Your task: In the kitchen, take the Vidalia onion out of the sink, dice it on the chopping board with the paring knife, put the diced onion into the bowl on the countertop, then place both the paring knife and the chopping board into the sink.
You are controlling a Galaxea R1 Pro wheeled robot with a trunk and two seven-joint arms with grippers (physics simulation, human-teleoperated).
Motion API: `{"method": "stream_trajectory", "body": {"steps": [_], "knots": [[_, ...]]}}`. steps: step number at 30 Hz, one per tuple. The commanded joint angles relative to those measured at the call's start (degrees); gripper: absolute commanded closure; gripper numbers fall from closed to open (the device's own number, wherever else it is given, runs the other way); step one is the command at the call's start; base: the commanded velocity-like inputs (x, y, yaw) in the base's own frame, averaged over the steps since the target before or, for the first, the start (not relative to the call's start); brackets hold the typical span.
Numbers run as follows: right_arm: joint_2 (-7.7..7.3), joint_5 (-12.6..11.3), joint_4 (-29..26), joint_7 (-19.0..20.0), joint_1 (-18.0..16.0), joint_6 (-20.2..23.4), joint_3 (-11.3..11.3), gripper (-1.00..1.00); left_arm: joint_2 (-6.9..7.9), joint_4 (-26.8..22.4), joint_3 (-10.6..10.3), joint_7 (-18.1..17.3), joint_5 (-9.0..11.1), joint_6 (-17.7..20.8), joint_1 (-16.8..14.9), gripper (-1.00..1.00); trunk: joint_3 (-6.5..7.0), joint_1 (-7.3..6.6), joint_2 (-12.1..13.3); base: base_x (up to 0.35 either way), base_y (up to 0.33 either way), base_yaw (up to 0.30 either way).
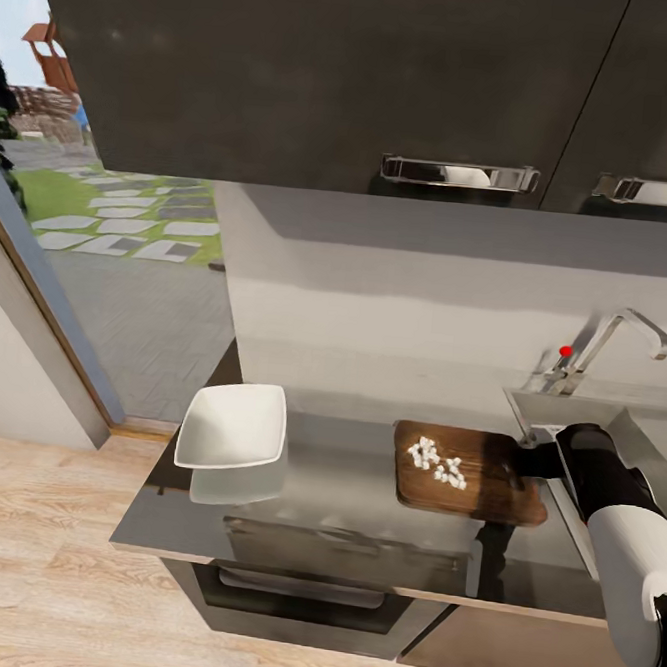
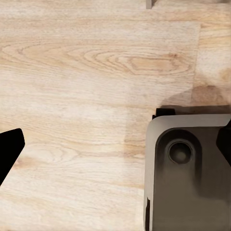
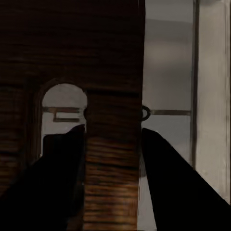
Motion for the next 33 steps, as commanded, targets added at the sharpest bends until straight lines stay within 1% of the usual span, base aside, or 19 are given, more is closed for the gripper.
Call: {"method": "stream_trajectory", "body": {"steps": [1, 13, 33], "knots": [[0.04, -0.2, 0.0, 0.5, 0.0, 0.4, -0.2, 1.0, -0.03, 0.2, -0.5, 0.0, 0.5, -0.4, -0.1, -1.0, -0.11, 0.03, -0.1, 0.0, 0.0, 0.0], [0.1, -0.3, 1.4, 0.5, 0.0, 0.5, -0.2, 1.0, -0.03, 0.2, -0.5, 0.0, 0.5, -0.4, -0.1, -1.0, -0.03, 0.03, -0.1, 0.0, 0.0, 0.0], [0.13, -0.4, 1.5, 0.8, 0.0, 0.6, -0.2, 1.0, -0.03, 0.2, -0.5, 0.0, 0.5, -0.4, -0.1, -1.0, 1.73, 0.03, -0.1, 0.0, 0.0, 0.0]]}}
